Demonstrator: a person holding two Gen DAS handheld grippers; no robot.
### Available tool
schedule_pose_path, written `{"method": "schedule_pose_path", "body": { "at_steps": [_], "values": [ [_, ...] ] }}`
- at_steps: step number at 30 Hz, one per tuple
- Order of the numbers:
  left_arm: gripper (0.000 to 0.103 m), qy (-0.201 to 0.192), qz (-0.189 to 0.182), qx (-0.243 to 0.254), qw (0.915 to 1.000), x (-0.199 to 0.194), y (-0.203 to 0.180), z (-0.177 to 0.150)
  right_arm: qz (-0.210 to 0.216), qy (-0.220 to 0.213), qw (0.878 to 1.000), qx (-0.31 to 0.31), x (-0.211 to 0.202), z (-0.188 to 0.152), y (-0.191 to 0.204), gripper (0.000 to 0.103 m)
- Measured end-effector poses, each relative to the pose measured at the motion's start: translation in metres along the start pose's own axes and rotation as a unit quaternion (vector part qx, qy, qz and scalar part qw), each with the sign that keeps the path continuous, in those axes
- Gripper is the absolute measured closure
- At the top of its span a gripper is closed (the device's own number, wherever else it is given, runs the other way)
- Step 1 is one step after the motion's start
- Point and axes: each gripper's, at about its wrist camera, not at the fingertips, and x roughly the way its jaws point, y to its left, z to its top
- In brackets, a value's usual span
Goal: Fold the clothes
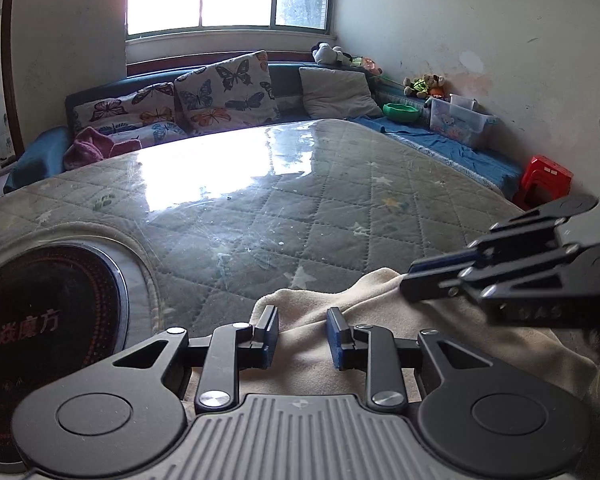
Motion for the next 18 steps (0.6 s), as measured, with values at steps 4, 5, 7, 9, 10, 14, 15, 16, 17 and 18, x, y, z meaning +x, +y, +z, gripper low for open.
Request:
{"method": "schedule_pose_path", "body": {
  "at_steps": [4,5,7,9,10,14,15,16,17,18],
  "values": [
    [0.073,-0.004,0.004,0.001,1.0000,0.000,-0.003,-0.001,-0.001,-0.012,1.000,-0.003,-0.023,-0.007,-0.001,0.093],
    [0.073,-0.004,0.005,0.000,1.0000,0.000,-0.004,-0.001,0.001,-0.011,1.000,-0.007,-0.026,-0.010,0.000,0.093],
    [0.073,-0.007,0.007,-0.001,1.0000,0.000,-0.005,-0.001,-0.009,0.005,1.000,-0.023,-0.025,-0.020,0.001,0.093],
    [0.074,-0.011,0.009,-0.002,0.9999,-0.005,-0.006,-0.001,-0.012,0.003,1.000,-0.019,-0.027,-0.025,-0.002,0.093],
    [0.074,-0.015,0.006,-0.002,0.9999,-0.009,-0.007,-0.002,-0.010,-0.003,1.000,-0.006,-0.033,-0.026,-0.007,0.093],
    [0.070,-0.038,-0.012,0.000,0.9992,-0.032,-0.019,-0.004,-0.018,-0.020,1.000,0.001,-0.057,-0.029,-0.010,0.088],
    [0.069,-0.042,-0.017,0.002,0.9990,-0.038,-0.023,-0.006,-0.016,-0.021,1.000,-0.003,-0.061,-0.031,-0.008,0.088],
    [0.069,-0.045,-0.022,0.005,0.9987,-0.042,-0.028,-0.008,-0.014,-0.023,1.000,-0.012,-0.066,-0.034,-0.004,0.088],
    [0.068,-0.046,-0.028,0.007,0.9985,-0.046,-0.032,-0.010,-0.012,-0.023,0.999,-0.019,-0.069,-0.036,0.000,0.087],
    [0.067,-0.047,-0.034,0.008,0.9983,-0.050,-0.036,-0.012,-0.011,-0.024,0.999,-0.026,-0.072,-0.039,0.003,0.087]
  ]
}}
